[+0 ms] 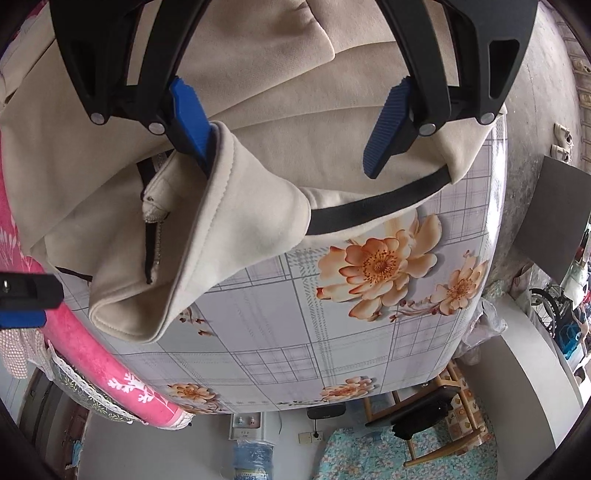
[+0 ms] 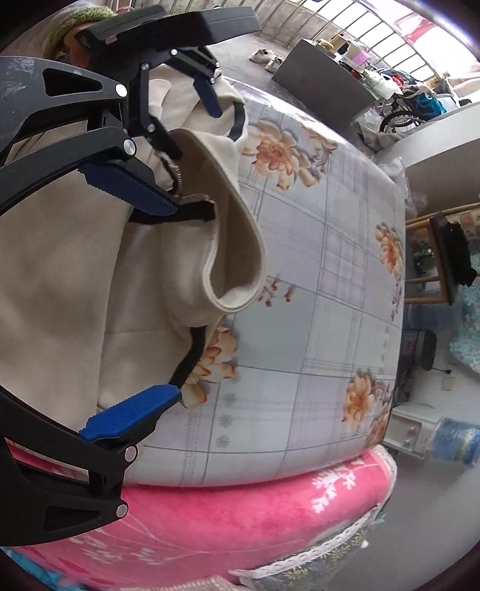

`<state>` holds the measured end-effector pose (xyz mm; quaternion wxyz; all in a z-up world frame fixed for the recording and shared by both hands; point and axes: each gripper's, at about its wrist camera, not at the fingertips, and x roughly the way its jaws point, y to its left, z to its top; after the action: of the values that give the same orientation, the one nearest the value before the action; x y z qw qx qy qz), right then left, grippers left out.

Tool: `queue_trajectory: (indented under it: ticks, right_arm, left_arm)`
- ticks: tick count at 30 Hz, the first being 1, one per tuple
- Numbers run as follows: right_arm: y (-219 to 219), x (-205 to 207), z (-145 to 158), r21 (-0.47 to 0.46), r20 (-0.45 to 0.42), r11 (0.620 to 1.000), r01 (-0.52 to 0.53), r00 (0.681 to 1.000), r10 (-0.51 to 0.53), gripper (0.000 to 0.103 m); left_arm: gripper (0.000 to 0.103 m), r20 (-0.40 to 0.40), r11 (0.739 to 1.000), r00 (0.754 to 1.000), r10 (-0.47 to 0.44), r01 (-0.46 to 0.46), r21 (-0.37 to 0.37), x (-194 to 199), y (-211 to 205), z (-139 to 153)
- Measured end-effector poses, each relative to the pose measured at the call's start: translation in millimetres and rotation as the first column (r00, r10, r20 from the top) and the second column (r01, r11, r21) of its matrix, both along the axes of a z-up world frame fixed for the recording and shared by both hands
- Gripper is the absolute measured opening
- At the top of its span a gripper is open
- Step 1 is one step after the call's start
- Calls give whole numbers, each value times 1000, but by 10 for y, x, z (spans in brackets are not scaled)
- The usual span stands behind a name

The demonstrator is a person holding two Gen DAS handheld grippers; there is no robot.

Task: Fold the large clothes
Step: 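Grasp the collar with both tools and lift it off the bed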

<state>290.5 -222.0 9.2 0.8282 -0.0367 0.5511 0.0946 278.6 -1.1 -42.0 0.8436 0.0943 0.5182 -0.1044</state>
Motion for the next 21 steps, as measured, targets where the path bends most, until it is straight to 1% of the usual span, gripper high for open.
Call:
queue_trajectory:
  ticks: [2,4,7,12,14,17,19,21]
  right_arm:
    - [78,115,-28,-17,3,1000,17,1000,-17,88]
    - [157,245,-104,-64,20,997,40,999,-39,88]
    - [231,437,-244,-110,39,992,67,997,-63,88]
    - [190,553,-387,-134,41,984,120,992,-116,85]
    - [161,550,-440,-148,22,982,120,993,-118,82]
    - [116,482,-494,-131,-34,987,93,995,-98,77]
    - [74,392,-485,-93,-70,993,71,995,-78,66]
    - [47,276,-458,-53,-94,997,49,994,-54,60]
  left_arm:
    - [77,-4,1000,1000,6,-6,-7,0,28,-9]
    - [77,-6,999,1000,17,-17,-29,15,70,0]
    - [77,-8,998,1000,30,-31,-51,46,133,-5]
    - [78,-21,998,999,27,-28,-61,68,192,-58]
    - [78,-17,998,1000,19,-20,-60,59,194,-66]
    - [78,-11,998,1000,16,-16,-60,52,197,-65]
    - [78,-6,998,1000,22,-22,-60,47,208,-58]
    - [78,11,998,999,31,-30,-57,39,214,-29]
